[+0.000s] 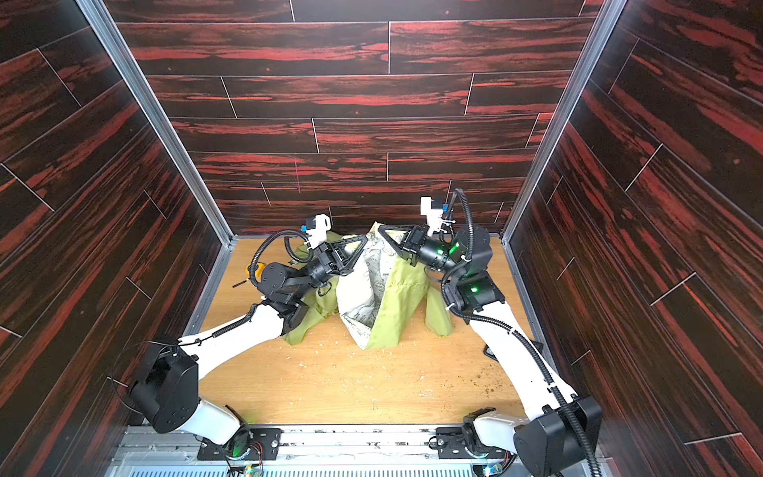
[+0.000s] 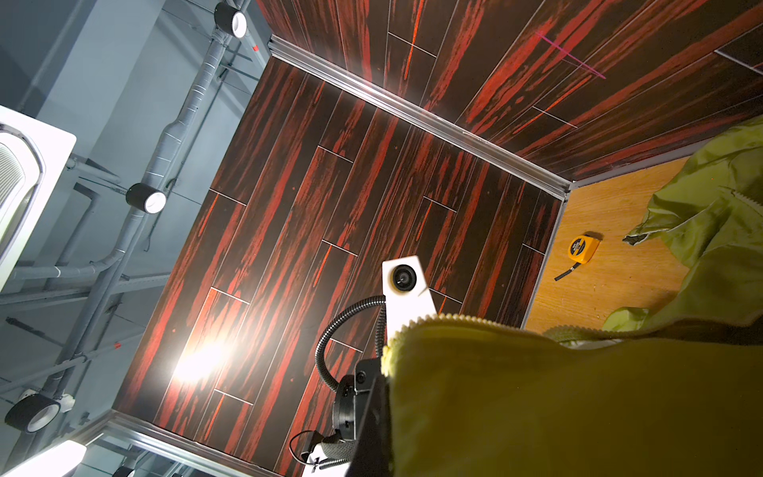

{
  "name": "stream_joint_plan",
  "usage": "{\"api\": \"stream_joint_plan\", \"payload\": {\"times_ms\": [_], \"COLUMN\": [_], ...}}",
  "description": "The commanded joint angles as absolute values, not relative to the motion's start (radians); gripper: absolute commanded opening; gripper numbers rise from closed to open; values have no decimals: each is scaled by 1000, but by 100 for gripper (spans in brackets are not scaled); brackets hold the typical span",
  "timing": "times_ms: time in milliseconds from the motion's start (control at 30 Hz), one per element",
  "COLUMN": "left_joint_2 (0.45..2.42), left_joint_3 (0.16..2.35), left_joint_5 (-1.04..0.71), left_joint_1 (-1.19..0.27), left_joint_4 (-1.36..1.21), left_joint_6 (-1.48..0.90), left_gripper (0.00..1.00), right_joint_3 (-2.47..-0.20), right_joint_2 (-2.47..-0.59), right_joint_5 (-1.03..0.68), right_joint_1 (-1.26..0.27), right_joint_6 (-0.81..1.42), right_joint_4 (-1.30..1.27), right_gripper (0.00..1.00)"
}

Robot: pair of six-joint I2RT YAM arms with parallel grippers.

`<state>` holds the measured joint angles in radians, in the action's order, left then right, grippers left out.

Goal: Zip up the jacket

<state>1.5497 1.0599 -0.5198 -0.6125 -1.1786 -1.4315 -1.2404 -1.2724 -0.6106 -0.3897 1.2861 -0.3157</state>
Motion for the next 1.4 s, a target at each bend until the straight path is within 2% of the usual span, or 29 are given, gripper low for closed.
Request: {"api": "stream_joint_plan", "payload": {"times_ms": [0,1367], "left_joint_2": [1534,1530], "left_joint_3": [1104,1090], "left_joint_5": [-543,-538], "left_joint_1": [-612,-611], "left_joint_4": [-1245,-1245], "left_joint_6": [-1442,-1448], "left_gripper": [0,0], "right_joint_3": [-1259,-1236], "right_joint_2": [-1276,-1303], "right_joint_5": [-618,-643], "right_joint_1": [-393,-405], "right_joint_6": [1296,1333], "right_joint_4": [-374,-421], "right_gripper": [0,0]}}
